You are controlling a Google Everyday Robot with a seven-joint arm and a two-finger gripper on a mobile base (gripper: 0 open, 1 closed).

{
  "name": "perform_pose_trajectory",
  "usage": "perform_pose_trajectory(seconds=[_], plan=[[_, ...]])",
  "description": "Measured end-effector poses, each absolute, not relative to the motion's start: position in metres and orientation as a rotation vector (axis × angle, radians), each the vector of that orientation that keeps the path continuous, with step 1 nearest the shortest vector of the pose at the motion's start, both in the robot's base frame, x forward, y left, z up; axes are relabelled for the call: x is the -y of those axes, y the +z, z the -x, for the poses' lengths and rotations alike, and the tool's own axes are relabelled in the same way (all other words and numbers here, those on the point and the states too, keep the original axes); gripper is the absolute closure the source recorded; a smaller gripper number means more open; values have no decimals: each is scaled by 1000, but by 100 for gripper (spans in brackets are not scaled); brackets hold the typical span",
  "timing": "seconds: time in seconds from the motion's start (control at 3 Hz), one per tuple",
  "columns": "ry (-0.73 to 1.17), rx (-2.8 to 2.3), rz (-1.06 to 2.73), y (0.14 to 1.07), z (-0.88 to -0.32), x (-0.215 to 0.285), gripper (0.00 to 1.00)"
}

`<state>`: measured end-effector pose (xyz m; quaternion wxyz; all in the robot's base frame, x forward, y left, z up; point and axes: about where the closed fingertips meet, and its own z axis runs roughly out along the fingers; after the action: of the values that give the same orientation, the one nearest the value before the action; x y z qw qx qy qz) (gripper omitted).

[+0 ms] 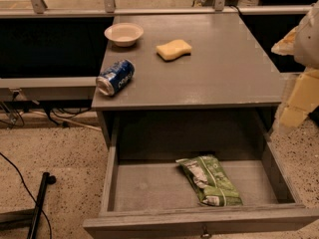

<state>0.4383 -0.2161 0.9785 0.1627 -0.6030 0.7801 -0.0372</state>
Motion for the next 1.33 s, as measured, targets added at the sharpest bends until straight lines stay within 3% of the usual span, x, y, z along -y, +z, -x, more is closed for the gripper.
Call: perform_pose_trajectory(seconds=[0.33,1.33], plan=[[-102,-2235,1713,975,-438,216,0],[-20,-2643,1305,796,-418,184,0]])
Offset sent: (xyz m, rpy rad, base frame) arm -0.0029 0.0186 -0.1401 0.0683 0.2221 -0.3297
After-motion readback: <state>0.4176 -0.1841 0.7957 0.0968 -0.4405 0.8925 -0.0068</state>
